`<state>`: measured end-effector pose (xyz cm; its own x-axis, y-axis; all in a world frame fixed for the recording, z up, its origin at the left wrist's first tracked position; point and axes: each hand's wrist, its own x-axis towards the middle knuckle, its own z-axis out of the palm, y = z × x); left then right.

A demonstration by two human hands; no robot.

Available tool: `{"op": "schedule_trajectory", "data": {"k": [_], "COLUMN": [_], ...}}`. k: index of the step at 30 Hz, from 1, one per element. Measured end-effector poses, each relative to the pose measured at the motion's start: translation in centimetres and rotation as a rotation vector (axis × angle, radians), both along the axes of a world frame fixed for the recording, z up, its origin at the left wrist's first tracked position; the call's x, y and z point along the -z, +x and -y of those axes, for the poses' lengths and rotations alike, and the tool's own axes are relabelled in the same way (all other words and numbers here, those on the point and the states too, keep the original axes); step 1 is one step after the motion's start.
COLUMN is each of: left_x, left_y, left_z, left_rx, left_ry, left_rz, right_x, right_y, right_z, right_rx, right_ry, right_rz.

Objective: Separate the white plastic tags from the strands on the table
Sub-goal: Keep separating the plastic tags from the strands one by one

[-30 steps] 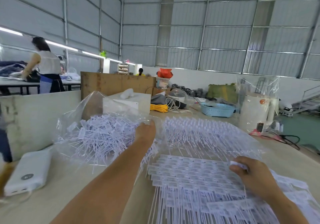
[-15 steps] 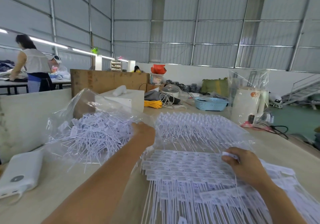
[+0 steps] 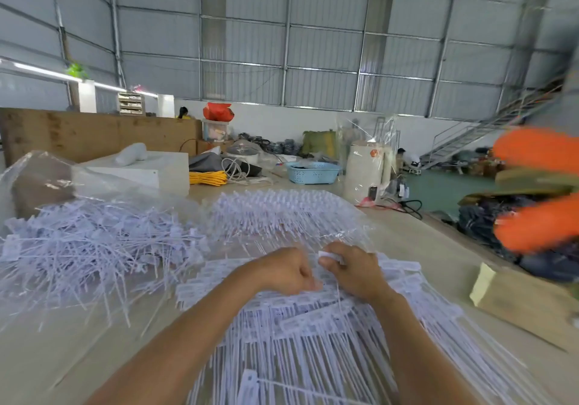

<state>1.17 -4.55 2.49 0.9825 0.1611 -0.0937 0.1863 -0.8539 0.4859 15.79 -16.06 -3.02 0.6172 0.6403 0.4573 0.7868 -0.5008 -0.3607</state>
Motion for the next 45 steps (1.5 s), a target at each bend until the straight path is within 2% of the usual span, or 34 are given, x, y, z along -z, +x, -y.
{"op": "schedule_trajectory", "data": {"k": [3, 7, 11, 16, 18, 20, 22, 24, 26, 27, 29, 32, 34, 37, 42, 45], "left_x": [0.8, 1.4, 1.6, 1.6, 1.2, 0.8, 0.6, 0.5, 0.6, 0.9, 1.6, 3.1, 3.4, 3.1, 2.9, 2.8], "left_y": [-0.1, -0.2, 0.3, 0.2, -0.2, -0.5, -0.7, -1.0, -0.9, -0.9, -0.7, -0.4, -0.3, -0.2, -0.1, -0.1], "left_z": [-0.3, -0.1, 0.7, 0.7, -0.2, -1.7, -3.2, -4.4, -5.5, -5.7, -5.6, -5.5, -5.6, -6.2, -5.2, -4.8], "left_rx": [0.098, 0.074, 0.061, 0.064, 0.098, 0.131, 0.054, -0.108, -0.167, -0.152, -0.156, -0.276, -0.345, -0.398, -0.351, -0.277], "left_ry": [-0.008, 0.083, 0.113, 0.077, 0.033, -0.08, -0.399, -0.871, -1.202, -1.26, -1.169, -0.937, -0.914, -0.904, -0.895, -0.789], "left_rz": [-0.125, -0.218, -0.228, -0.198, -0.185, -0.151, 0.0, 0.165, 0.163, 0.124, 0.081, 0.212, 0.305, 0.334, 0.378, 0.458], "right_x": [0.4, -1.3, -7.2, -15.7, -17.6, -18.1, -16.9, -14.3, -10.7, -8.6, -4.7, -1.9, -1.2, -0.9, -1.2, -1.4], "right_y": [0.2, 0.4, -0.1, -4.9, -7.4, -9.3, -10.3, -10.3, -9.7, -9.2, -8.2, -7.4, -6.4, -4.9, -5.3, -5.4], "right_z": [0.0, 0.4, 2.3, 2.5, 1.6, 0.5, -0.9, -2.4, -3.7, -4.2, -4.8, -4.4, -3.7, -2.6, -2.5, -2.6], "right_rx": [-0.027, -0.074, -0.014, -0.091, -0.092, -0.13, -0.174, -0.168, -0.128, -0.098, -0.098, -0.255, -0.264, -0.145, -0.225, -0.232], "right_ry": [-0.124, -0.241, -0.214, 0.248, 0.245, 0.165, 0.023, -0.146, -0.272, -0.314, -0.265, -0.022, -0.012, -0.088, 0.004, 0.08], "right_rz": [-0.058, -0.097, 0.163, 0.537, 0.687, 0.75, 0.717, 0.647, 0.476, 0.382, 0.191, -0.083, -0.12, -0.055, -0.117, -0.222]}}
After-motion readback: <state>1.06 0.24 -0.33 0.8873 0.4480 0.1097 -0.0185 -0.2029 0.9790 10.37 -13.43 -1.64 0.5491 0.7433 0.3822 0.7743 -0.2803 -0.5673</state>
